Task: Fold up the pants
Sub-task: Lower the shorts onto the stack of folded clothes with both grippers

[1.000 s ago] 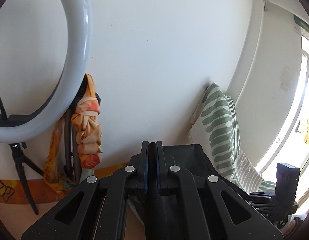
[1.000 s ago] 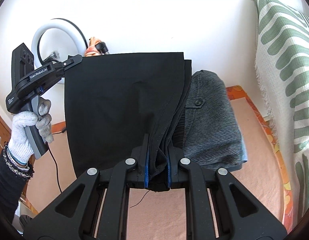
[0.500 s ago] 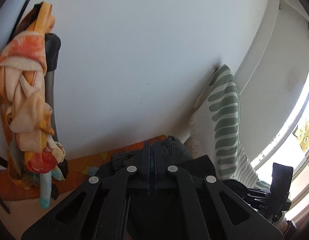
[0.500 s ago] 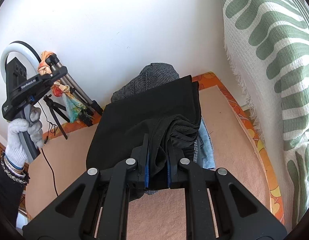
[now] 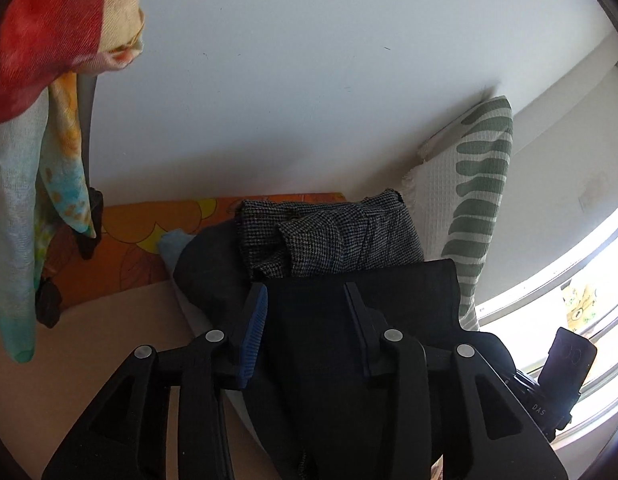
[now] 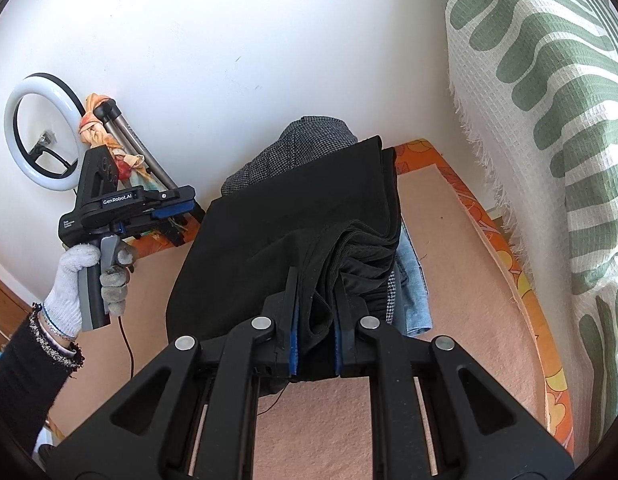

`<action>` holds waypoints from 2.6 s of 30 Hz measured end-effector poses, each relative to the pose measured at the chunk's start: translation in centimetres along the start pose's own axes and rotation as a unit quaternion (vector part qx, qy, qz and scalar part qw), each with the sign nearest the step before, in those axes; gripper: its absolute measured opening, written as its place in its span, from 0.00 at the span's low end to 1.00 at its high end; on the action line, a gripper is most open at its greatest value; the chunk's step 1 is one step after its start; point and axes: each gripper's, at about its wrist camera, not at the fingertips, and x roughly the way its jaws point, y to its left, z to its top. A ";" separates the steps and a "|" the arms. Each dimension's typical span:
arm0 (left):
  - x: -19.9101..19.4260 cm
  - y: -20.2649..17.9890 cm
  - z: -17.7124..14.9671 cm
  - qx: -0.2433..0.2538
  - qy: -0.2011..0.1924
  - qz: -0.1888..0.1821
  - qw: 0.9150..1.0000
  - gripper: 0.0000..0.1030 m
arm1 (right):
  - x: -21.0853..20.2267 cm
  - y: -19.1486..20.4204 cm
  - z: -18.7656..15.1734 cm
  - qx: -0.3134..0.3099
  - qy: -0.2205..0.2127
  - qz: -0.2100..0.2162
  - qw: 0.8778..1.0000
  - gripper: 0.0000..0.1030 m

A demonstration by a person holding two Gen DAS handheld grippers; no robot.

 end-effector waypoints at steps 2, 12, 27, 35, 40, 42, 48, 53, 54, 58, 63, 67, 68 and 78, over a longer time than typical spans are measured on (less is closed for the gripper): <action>0.5 0.5 -0.2 -0.006 0.007 -0.003 1.000 0.35 | 0.0 0.1 0.0 -0.003 0.000 -0.001 1.000 0.12; 2.0 1.0 -0.6 -0.019 0.016 -0.036 0.999 0.35 | 0.0 0.0 -0.1 -0.001 -0.003 0.002 1.000 0.12; 1.5 -0.7 -1.5 0.025 -0.040 -0.015 0.999 0.04 | 0.1 -0.4 -0.2 0.006 0.005 0.000 1.000 0.12; -2.4 -4.1 -0.6 0.060 -0.092 -0.036 0.993 0.03 | -1.3 0.8 0.0 -0.014 -0.007 -0.022 1.000 0.12; -4.7 -6.3 1.0 0.086 -0.118 -0.040 0.988 0.03 | -3.2 2.8 1.7 -0.056 -0.028 -0.040 0.997 0.12; -5.6 -6.7 1.9 0.085 -0.131 -0.045 0.987 0.03 | -3.7 3.3 2.8 -0.071 -0.040 -0.049 0.996 0.12; -6.5 -7.3 4.2 0.083 -0.161 -0.033 0.983 0.03 | -3.5 3.5 5.4 -0.072 -0.056 -0.036 0.995 0.12; -4.6 -6.3 4.5 0.082 -0.141 -0.009 0.987 0.03 | -0.3 0.8 4.4 -0.018 -0.026 -0.004 0.999 0.12; -4.0 -6.1 4.4 0.086 -0.135 0.002 0.987 0.03 | 0.3 0.3 4.0 -0.011 -0.019 0.001 1.000 0.12; -2.2 -5.6 3.7 0.100 -0.116 0.044 0.987 0.03 | 2.2 -1.1 2.5 0.009 0.007 -0.001 1.000 0.12; -1.7 -6.1 3.3 0.122 -0.110 0.088 0.983 0.05 | 2.3 -2.4 2.0 0.039 0.024 -0.013 0.999 0.20; -2.1 -6.7 3.7 0.120 -0.107 0.124 0.979 0.11 | 1.5 -2.5 1.7 0.038 0.030 -0.049 0.998 0.34; -2.4 -6.7 3.6 0.120 -0.108 0.119 0.980 0.12 | 1.2 -2.6 1.6 0.037 0.027 -0.053 0.997 0.37; -5.2 -8.6 1.2 0.141 -0.098 0.100 0.980 0.26 | -2.7 -1.2 0.6 0.038 -0.007 -0.069 0.997 0.44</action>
